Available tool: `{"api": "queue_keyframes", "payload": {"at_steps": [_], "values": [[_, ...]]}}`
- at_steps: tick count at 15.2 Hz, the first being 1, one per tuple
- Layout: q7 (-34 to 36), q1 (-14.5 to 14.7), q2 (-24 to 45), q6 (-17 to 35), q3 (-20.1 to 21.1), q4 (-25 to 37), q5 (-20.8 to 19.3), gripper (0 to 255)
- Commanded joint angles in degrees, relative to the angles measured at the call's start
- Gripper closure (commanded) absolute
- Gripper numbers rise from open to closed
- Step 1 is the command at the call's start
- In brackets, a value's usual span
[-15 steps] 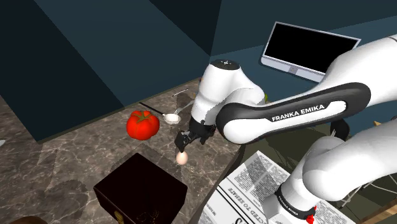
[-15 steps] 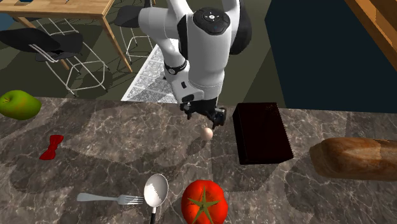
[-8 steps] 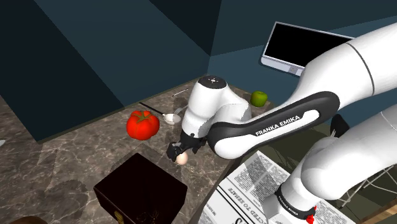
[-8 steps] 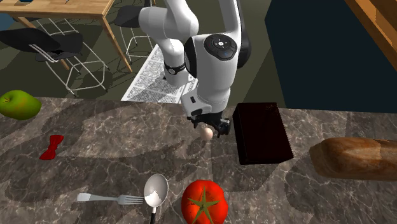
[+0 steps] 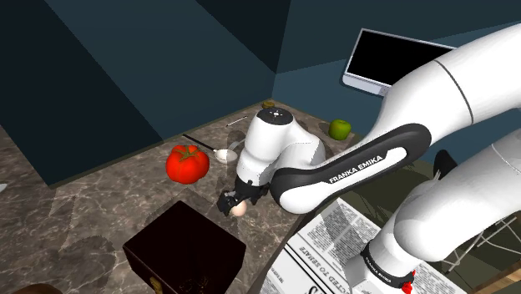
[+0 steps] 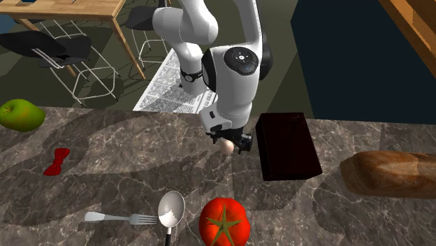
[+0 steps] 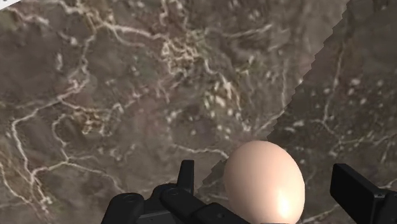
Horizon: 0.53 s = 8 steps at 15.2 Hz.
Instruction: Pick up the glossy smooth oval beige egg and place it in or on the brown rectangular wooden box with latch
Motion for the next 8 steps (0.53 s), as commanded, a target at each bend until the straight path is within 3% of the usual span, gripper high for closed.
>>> {"api": "queue_keyframes", "payload": {"at_steps": [1, 2, 3, 8], "values": [[0.0, 0.0, 0.0, 0.0, 0.0, 0.0, 0.0, 0], [0.0, 0.0, 0.0, 0.0, 0.0, 0.0, 0.0, 0], [0.0, 0.0, 0.0, 0.0, 0.0, 0.0, 0.0, 255], [0.0, 0.0, 0.0, 0.0, 0.0, 0.0, 0.0, 255]]}}
